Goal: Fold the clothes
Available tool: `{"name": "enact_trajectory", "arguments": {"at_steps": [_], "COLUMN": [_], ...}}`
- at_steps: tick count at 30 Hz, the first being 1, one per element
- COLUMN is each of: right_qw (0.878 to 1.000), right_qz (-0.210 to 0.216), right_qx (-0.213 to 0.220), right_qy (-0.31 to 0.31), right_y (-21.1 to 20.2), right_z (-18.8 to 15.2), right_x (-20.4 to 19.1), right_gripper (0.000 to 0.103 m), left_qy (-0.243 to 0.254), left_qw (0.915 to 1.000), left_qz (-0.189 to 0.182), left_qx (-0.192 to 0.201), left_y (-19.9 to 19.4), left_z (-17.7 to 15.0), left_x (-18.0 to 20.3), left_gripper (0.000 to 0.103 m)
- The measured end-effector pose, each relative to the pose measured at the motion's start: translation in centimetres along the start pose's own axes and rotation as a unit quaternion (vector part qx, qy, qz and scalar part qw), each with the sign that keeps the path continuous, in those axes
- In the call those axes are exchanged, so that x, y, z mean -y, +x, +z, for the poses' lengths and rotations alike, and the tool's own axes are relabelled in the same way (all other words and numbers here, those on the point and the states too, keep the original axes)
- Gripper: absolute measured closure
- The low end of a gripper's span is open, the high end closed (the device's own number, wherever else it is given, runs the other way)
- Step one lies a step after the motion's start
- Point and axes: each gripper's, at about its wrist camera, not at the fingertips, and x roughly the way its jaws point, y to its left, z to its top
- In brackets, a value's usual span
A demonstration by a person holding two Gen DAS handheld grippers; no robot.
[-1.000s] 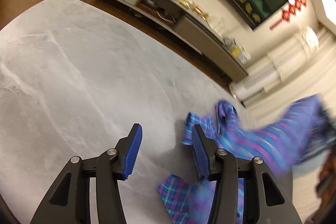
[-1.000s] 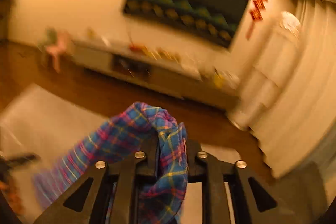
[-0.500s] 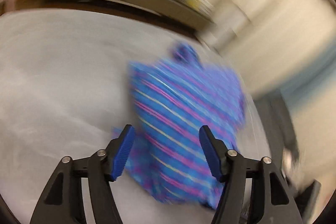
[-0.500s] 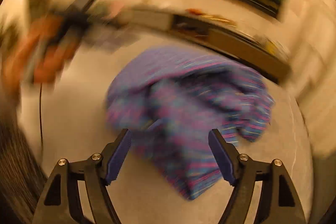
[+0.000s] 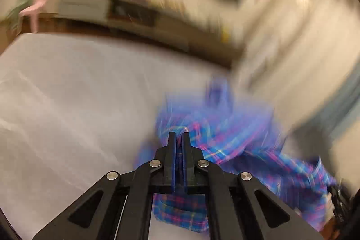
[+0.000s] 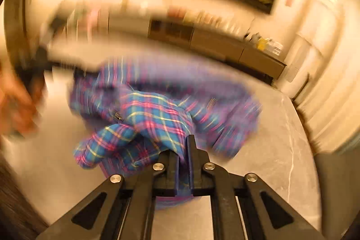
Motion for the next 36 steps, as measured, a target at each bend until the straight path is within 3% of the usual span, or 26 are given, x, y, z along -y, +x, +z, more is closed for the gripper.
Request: {"name": "enact_trajectory", "arguments": {"at_steps": [1, 3, 4, 6, 7, 9, 10, 11, 13, 14, 16, 20, 23, 26, 28, 29, 30, 31, 32, 34, 36], "right_qw": [0.998, 0.987, 0.982, 0.985, 0.984, 0.974, 0.967, 0.961, 0.954, 0.949, 0.948, 0.955, 0.961, 0.959, 0.952, 0.95, 0.948, 0.945, 0.942, 0.951, 0.959], "right_qz": [0.045, 0.136, 0.173, 0.171, 0.176, 0.203, 0.217, 0.221, 0.223, 0.231, 0.234, 0.241, 0.178, 0.097, 0.066, 0.055, 0.058, 0.074, 0.092, 0.128, 0.166], "right_qx": [0.04, 0.08, 0.069, 0.024, -0.021, -0.099, -0.136, -0.164, -0.2, -0.214, -0.215, -0.156, -0.146, -0.185, -0.223, -0.237, -0.241, -0.239, -0.224, -0.152, -0.06], "right_qy": [0.023, 0.029, 0.015, -0.012, -0.007, -0.01, -0.013, -0.021, -0.03, -0.032, -0.035, 0.078, 0.156, 0.19, 0.196, 0.195, 0.198, 0.212, 0.231, 0.237, 0.22], "right_y": [-2.9, -6.2, -6.4, -4.4, -2.3, 0.9, 2.3, 3.7, 5.5, 6.3, 5.8, 4.6, 5.9, 9.9, 13.5, 15.0, 15.9, 16.1, 15.5, 12.0, 7.0], "right_z": [2.0, 4.6, 5.1, 4.0, 2.5, -1.9, -4.1, -6.2, -9.3, -9.9, -9.5, -6.5, -5.7, -5.5, -6.0, -6.5, -6.7, -6.5, -6.0, -4.1, -1.9], "right_x": [1.0, 1.9, 1.7, 0.4, -0.4, -3.1, -4.5, -5.6, -7.0, -7.1, -6.7, -0.9, 3.3, 6.2, 7.7, 7.9, 8.1, 8.5, 9.1, 9.7, 10.0], "right_gripper": [0.097, 0.097, 0.097, 0.097, 0.096, 0.094, 0.091, 0.072, 0.05, 0.049, 0.049, 0.032, 0.03, 0.03, 0.03, 0.037, 0.065, 0.079, 0.092, 0.096, 0.098], "left_qy": [-0.027, -0.069, -0.089, -0.11, -0.12, -0.12, -0.118, -0.1, -0.056, -0.036, 0.006, 0.077, 0.131, 0.203, 0.253, 0.249, 0.238, 0.227, 0.199, 0.124, 0.047], "left_qw": [0.9988, 0.9939, 0.9896, 0.9817, 0.9786, 0.9827, 0.9847, 0.9881, 0.9933, 0.9946, 0.994, 0.9882, 0.981, 0.966, 0.9533, 0.9526, 0.9529, 0.9522, 0.9538, 0.9556, 0.9675], "left_qz": [0.012, 0.072, 0.104, 0.155, 0.163, 0.129, 0.11, 0.093, 0.064, 0.051, 0.022, 0.009, 0.007, 0.0, 0.016, 0.039, 0.067, 0.094, 0.135, 0.211, 0.204], "left_qx": [0.039, 0.046, 0.046, -0.01, -0.036, -0.057, -0.066, -0.071, -0.078, -0.082, -0.107, -0.132, -0.143, -0.161, -0.165, -0.17, -0.176, -0.182, -0.18, -0.163, -0.142], "left_y": [-2.7, -3.7, -4.0, -1.7, -0.7, 0.0, 0.3, 0.4, 0.6, 0.7, 1.1, 2.5, 3.4, 4.5, 5.1, 5.9, 6.9, 7.8, 8.4, 8.7, 6.8], "left_z": [1.3, 2.1, 2.3, 1.6, 1.0, 0.3, -0.1, -0.4, -1.3, -1.8, -2.7, -3.8, -4.6, -6.9, -8.7, -8.8, -8.8, -8.8, -8.1, -6.2, -4.3], "left_x": [-1.6, -5.0, -6.7, -9.8, -10.8, -10.0, -9.5, -8.1, -4.8, -3.0, 0.1, 4.6, 7.4, 9.6, 10.2, 9.3, 8.0, 6.7, 4.8, 0.4, -2.2], "left_gripper": [0.102, 0.102, 0.101, 0.101, 0.101, 0.096, 0.082, 0.065, 0.055, 0.054, 0.053, 0.051, 0.046, 0.043, 0.044, 0.048, 0.055, 0.072, 0.076, 0.078, 0.078]}}
